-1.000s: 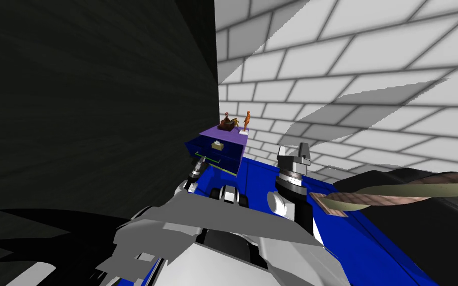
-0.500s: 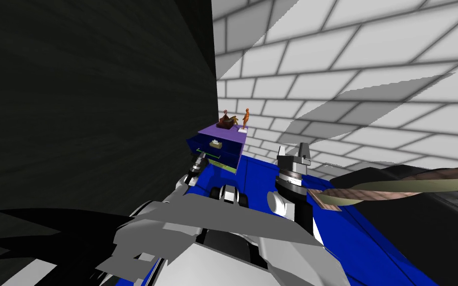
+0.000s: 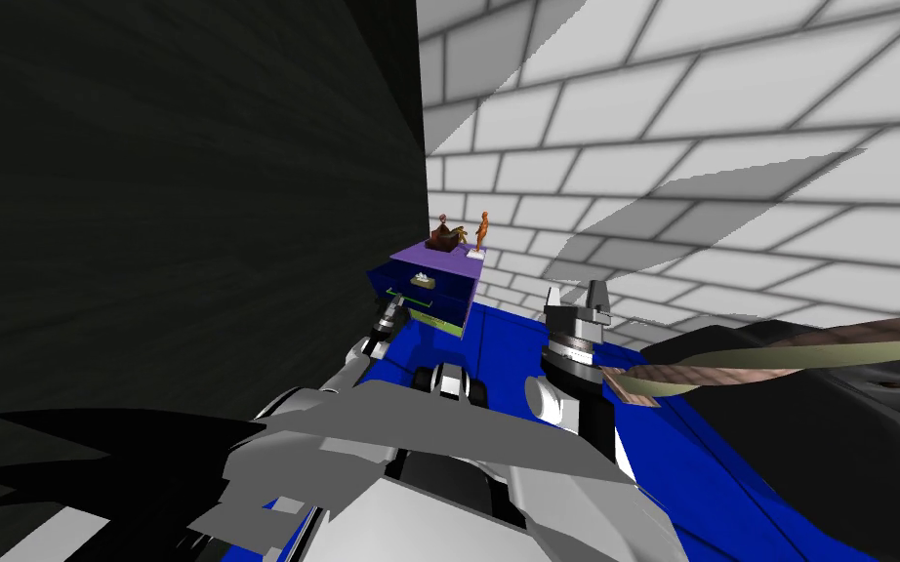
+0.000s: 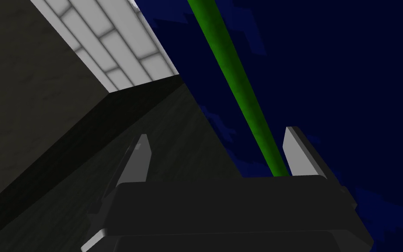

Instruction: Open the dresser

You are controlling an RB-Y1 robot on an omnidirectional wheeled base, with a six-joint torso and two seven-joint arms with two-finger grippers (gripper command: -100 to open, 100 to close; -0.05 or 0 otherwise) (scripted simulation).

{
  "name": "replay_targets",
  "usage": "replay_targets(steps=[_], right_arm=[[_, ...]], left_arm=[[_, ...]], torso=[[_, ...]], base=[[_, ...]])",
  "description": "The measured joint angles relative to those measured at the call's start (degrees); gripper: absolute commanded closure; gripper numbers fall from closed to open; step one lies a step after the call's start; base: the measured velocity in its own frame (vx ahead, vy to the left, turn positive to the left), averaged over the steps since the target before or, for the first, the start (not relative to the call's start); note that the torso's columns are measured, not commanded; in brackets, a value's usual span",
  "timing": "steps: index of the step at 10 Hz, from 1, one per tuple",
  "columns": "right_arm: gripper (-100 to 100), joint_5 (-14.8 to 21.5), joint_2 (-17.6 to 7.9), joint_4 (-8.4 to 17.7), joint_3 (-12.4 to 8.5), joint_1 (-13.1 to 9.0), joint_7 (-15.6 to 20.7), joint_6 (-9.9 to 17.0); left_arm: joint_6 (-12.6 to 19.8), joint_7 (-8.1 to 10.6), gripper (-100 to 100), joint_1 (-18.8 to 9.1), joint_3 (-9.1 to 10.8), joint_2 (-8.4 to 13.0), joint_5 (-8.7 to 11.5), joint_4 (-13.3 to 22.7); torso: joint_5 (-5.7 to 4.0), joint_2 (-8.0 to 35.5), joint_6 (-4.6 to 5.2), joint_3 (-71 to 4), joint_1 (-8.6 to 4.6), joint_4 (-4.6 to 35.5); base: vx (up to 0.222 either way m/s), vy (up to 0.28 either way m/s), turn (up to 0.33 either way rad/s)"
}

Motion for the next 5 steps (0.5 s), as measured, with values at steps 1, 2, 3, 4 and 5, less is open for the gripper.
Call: replay_targets(steps=[1, 2, 3, 4, 5], right_arm=[[0, 0.00, 0.00, 0.00, 0.00, 0.00, 0.00, 0.00], [0, 0.00, 0.00, 0.00, 0.00, 0.00, 0.00, 0.00], [0, 0.00, 0.00, 0.00, 0.00, 0.00, 0.00, 0.00], [0, 0.00, 0.00, 0.00, 0.00, 0.00, 0.00, 0.00], [0, 0.00, 0.00, 0.00, 0.00, 0.00, 0.00, 0.00]], left_arm=[[0.19, 0.01, 0, 0.21, -0.06, -0.06, -0.03, 0.17], [0.33, 0.02, 0, 0.34, -0.09, -0.10, -0.05, 0.32], [0.44, 0.03, 0, 0.45, -0.11, -0.12, -0.06, 0.43], [0.52, 0.04, 0, 0.53, -0.12, -0.13, -0.06, 0.51], [0.58, 0.04, 0, 0.59, -0.12, -0.14, -0.07, 0.57]], torso=[[0.10, -0.14, 0.08, -0.08, 0.03, -0.15], [0.17, -0.26, 0.12, -0.15, 0.07, -0.26], [0.23, -0.34, 0.13, -0.19, 0.11, -0.33], [0.27, -0.39, 0.13, -0.22, 0.14, -0.39], [0.30, -0.43, 0.13, -0.24, 0.18, -0.43]], base=[[0.000, 0.000, 0.000], [0.000, 0.000, 0.000], [0.000, 0.000, 0.000], [0.000, 0.000, 0.000], [0.000, 0.000, 0.000]])
